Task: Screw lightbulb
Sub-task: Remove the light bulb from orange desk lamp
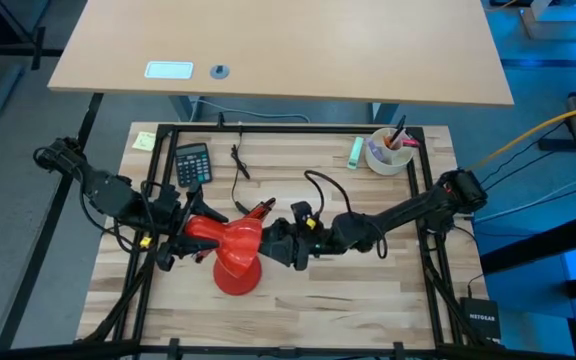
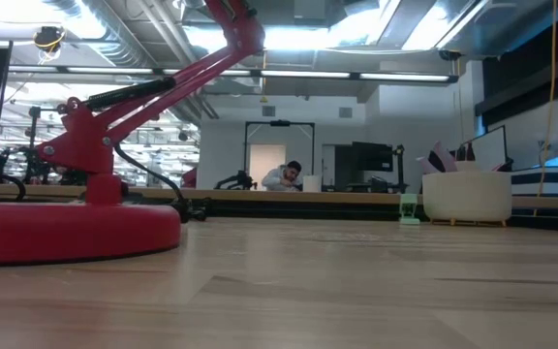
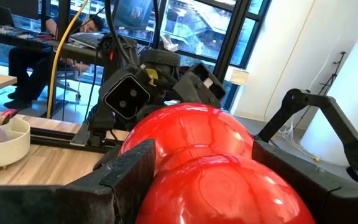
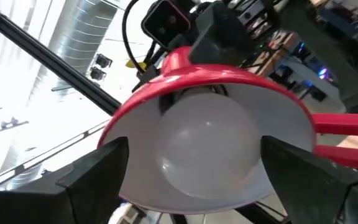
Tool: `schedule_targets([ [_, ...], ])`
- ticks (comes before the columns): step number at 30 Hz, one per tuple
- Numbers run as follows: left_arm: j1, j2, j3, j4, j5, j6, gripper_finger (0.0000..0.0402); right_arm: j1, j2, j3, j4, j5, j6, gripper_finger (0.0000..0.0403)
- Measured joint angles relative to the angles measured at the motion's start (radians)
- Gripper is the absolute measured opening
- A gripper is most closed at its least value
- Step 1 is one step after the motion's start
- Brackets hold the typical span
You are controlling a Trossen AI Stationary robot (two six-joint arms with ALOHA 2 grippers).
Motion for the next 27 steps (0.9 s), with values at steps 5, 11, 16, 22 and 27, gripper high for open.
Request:
schedule_targets([
  [5,0.000,0.000,0.000,0.000,0.000,0.000,0.0253,0.000,0.031,0.027,-0.016,-0.024,0.031,0.0364],
  [11,0.000,0.000,0.000,-0.001,0.000,0.001,0.0253,-0.011,0.044,0.045,-0.018,-0.030,0.052,0.0364],
  [16,0.000,-0.001,0.000,-0.003,-0.001,0.002,0.0253,-0.021,0.044,0.045,0.029,-0.055,0.052,0.0364],
  [22,0.000,-0.001,0.000,-0.003,-0.001,0.003,0.0253,-0.020,0.044,0.045,-0.006,-0.057,0.078,0.0364],
  [27,0.000,-0.001,0.000,-0.004,-0.001,0.003,0.0253,-0.021,0.044,0.045,-0.020,-0.058,0.078,0.0347],
])
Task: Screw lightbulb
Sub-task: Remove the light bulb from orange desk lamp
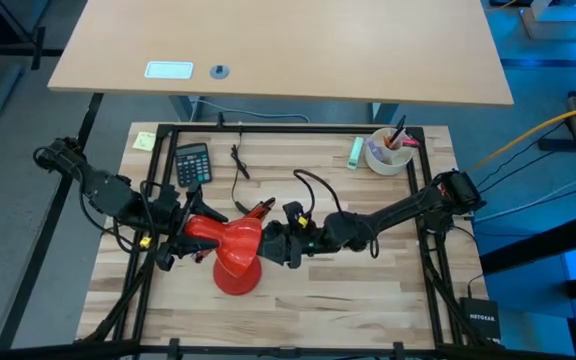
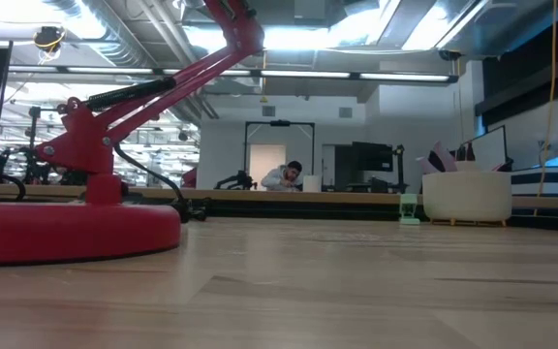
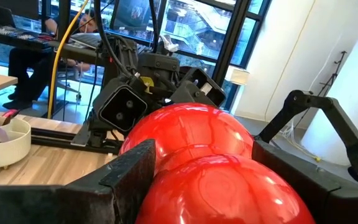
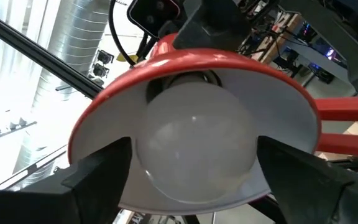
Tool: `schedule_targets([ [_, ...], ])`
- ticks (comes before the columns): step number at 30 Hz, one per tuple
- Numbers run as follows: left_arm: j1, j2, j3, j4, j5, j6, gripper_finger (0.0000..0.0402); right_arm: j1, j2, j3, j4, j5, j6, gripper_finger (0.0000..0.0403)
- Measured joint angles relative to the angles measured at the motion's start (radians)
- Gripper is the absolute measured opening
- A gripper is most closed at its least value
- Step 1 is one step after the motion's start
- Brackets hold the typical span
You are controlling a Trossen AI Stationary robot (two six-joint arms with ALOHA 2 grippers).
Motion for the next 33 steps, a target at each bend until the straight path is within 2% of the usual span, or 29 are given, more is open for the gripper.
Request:
schedule_targets([
  [8,0.000,0.000,0.000,0.000,0.000,0.000,0.0253,-0.007,0.000,0.000,0.011,-0.004,-0.002,0.0265],
  [13,0.000,0.001,0.000,0.000,0.002,0.001,0.0253,-0.006,0.000,0.000,0.009,-0.002,-0.061,0.0251],
  [33,0.000,0.001,0.000,-0.001,-0.002,0.013,0.0253,-0.005,0.000,-0.002,0.004,0.004,-0.799,0.0248],
])
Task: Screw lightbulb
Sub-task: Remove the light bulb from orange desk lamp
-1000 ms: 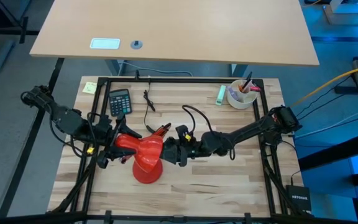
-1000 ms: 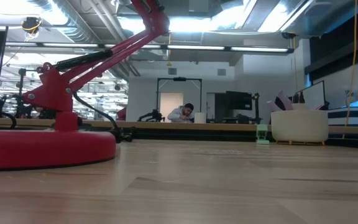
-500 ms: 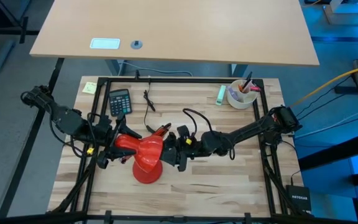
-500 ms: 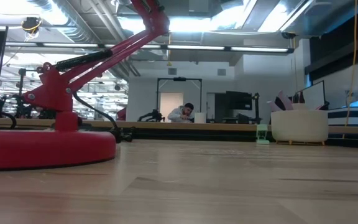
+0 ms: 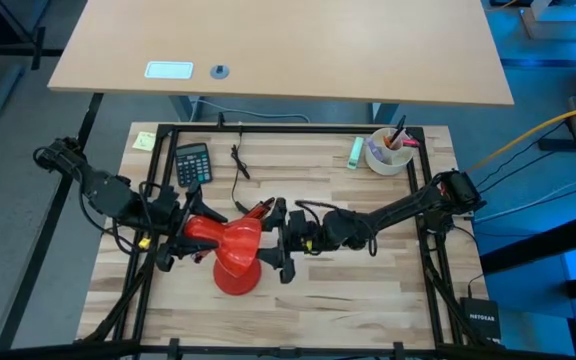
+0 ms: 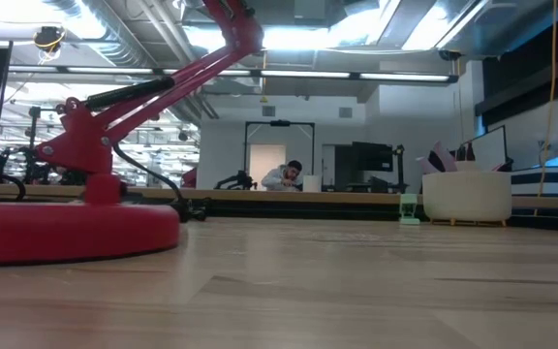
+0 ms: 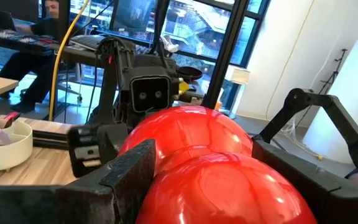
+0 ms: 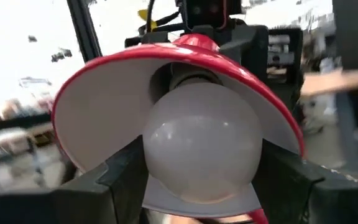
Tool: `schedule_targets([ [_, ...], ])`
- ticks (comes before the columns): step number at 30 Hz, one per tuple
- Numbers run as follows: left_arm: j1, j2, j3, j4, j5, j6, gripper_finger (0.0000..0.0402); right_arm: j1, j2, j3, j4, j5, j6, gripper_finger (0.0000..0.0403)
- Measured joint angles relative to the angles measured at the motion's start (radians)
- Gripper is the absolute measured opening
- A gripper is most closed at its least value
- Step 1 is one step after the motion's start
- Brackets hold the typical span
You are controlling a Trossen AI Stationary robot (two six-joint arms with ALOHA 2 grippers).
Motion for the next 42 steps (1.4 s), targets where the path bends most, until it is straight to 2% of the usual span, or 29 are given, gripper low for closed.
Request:
schedule_targets([
  [6,-0.001,-0.001,0.000,0.000,0.006,0.000,0.0253,0.004,0.001,-0.001,-0.010,0.001,-0.344,0.0248],
  [14,0.000,-0.001,0.000,-0.002,0.006,0.008,0.0253,0.036,0.001,0.001,-0.022,0.144,-0.935,0.0248],
  [19,0.000,-0.001,0.000,-0.002,0.005,0.022,0.0253,0.047,0.000,0.002,-0.027,0.171,-1.339,0.0248],
  [22,-0.001,-0.001,0.001,-0.003,0.006,0.027,0.0253,0.048,-0.003,0.003,-0.042,0.180,-1.504,0.0248],
  [32,0.000,0.000,0.001,-0.002,0.005,0.026,0.0253,0.133,0.000,0.001,-0.068,0.400,-1.564,0.0248],
  [36,0.000,0.000,0.001,-0.002,0.005,0.026,0.0253,0.190,0.001,0.001,-0.061,0.567,-1.558,0.0248],
  [42,0.000,0.000,0.001,-0.003,0.005,0.027,0.0253,0.262,0.001,0.001,-0.046,0.739,-1.370,0.0248],
])
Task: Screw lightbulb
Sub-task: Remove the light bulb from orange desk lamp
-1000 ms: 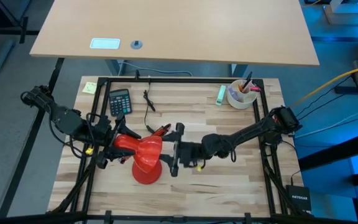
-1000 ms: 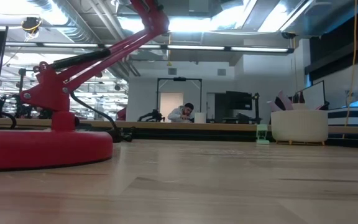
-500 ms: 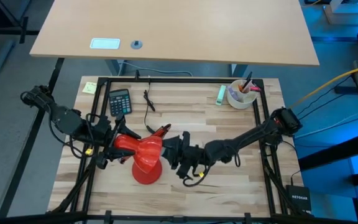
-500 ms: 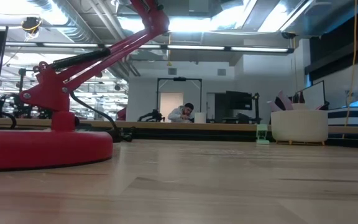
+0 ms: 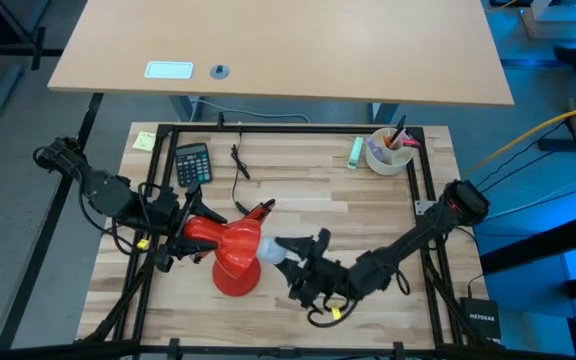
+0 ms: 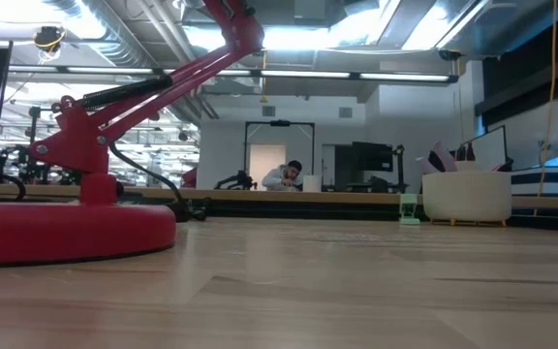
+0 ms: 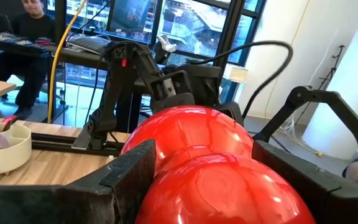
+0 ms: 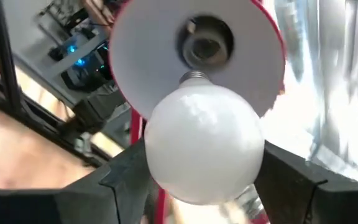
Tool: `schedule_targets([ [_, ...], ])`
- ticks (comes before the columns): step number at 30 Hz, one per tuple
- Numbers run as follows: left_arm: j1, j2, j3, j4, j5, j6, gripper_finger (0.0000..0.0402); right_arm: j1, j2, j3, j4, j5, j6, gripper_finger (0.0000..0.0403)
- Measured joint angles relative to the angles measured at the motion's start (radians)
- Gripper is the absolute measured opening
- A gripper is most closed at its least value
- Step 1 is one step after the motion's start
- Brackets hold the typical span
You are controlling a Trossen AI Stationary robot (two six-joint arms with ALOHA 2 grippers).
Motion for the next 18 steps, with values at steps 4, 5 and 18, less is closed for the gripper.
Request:
schedule_targets([
  [4,0.000,0.000,0.000,-0.001,-0.001,-0.010,0.0253,0.048,0.000,0.000,-0.026,0.161,0.285,0.0248],
  [5,0.000,0.000,0.000,-0.001,-0.001,-0.012,0.0253,0.062,0.000,0.000,-0.028,0.206,0.337,0.0248],
  [18,0.000,0.000,-0.001,0.001,-0.002,-0.017,0.0253,0.150,-0.002,-0.088,-0.435,0.474,0.991,0.0248],
])
